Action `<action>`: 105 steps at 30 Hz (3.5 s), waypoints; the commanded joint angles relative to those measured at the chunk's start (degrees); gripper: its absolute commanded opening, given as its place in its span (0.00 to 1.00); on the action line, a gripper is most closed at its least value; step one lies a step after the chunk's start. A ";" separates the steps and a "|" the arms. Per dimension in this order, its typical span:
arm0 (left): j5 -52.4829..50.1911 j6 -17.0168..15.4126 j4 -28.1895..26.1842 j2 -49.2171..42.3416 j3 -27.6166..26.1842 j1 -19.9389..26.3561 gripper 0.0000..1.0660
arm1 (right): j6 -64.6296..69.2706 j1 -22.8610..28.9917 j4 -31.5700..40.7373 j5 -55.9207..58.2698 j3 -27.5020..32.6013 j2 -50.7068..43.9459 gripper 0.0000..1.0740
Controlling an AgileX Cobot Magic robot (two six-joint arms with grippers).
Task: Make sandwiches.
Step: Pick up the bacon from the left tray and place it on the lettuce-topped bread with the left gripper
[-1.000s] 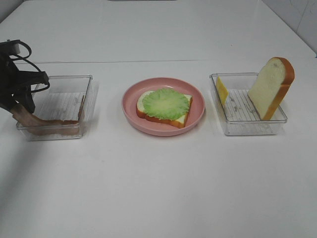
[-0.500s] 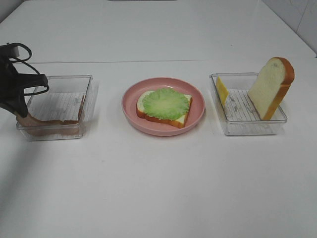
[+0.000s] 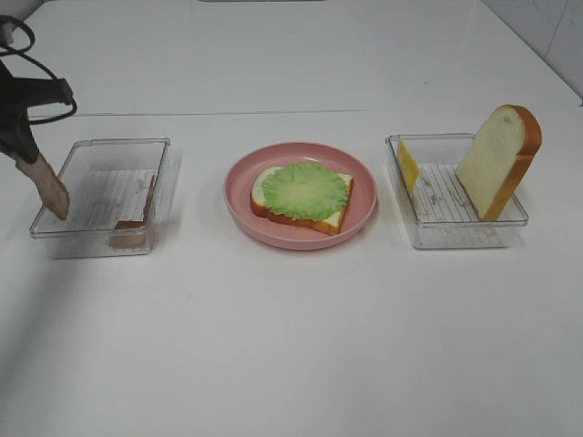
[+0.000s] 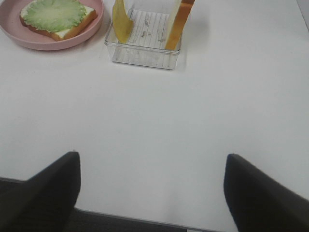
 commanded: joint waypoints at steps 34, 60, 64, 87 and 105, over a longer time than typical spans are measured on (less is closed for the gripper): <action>-12.66 -3.67 -17.53 4.58 -17.07 -19.65 0.00 | -0.52 -0.23 0.34 -0.11 0.11 -2.01 0.75; -8.77 11.12 -44.46 24.12 -29.85 -27.16 0.00 | -0.52 -0.23 0.34 -0.11 0.11 -2.01 0.75; -6.65 11.12 -44.35 25.38 -29.97 -26.07 0.00 | -0.52 -0.23 0.34 -0.11 0.11 -2.01 0.75; -4.24 7.05 -30.14 26.36 -30.02 -22.35 0.00 | -0.52 -0.23 0.34 -0.11 0.11 -2.01 0.75; -5.50 7.05 -28.65 26.36 -30.02 -22.35 0.11 | -0.52 -0.23 0.34 -0.11 0.11 -2.01 0.75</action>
